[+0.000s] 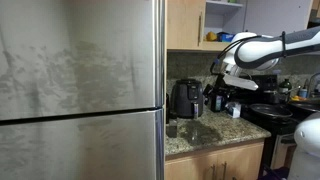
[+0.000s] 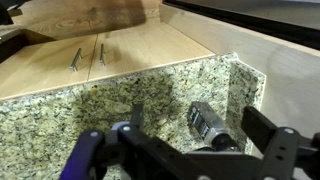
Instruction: Open the bottom compartment of the airfryer.
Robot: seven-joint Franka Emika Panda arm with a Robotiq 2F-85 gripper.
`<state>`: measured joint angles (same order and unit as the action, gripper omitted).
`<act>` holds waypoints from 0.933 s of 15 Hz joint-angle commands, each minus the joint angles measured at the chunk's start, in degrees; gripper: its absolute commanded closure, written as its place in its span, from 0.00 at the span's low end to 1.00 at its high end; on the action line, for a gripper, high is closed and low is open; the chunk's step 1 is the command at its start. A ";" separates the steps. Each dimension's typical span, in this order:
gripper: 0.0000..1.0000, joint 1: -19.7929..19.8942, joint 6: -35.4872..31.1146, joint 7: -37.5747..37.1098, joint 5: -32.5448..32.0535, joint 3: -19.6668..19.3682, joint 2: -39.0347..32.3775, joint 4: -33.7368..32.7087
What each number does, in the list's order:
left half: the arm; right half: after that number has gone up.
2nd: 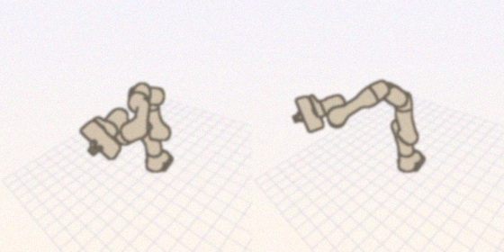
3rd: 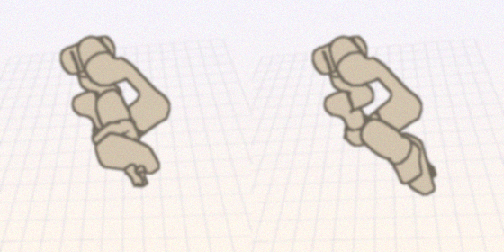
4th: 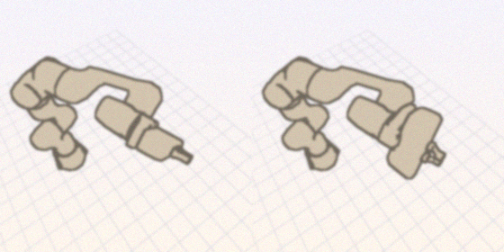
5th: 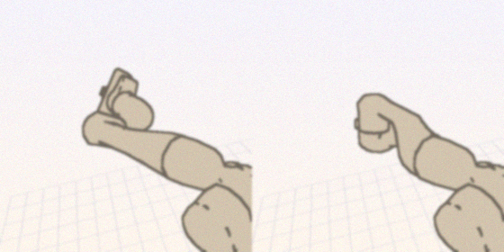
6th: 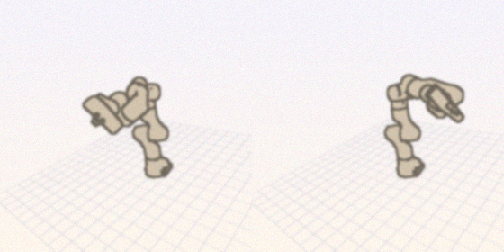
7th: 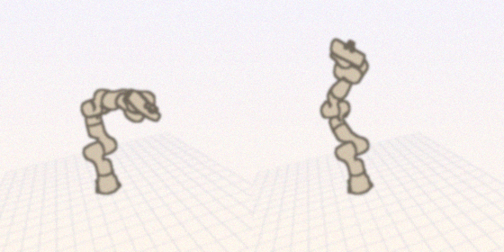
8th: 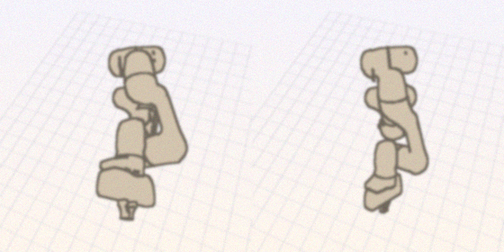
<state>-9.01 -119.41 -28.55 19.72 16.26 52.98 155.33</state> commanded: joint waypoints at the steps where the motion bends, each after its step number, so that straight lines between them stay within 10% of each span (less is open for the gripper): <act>1: 0.00 0.44 0.31 0.28 0.27 0.27 0.07 -0.18; 10: 0.00 16.10 -4.71 0.05 -20.56 -1.55 -5.36 -6.36; 14: 0.00 16.08 -5.11 -1.10 -19.71 -2.74 -5.33 -5.99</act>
<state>7.43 -124.67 -29.40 0.37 13.77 47.62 149.35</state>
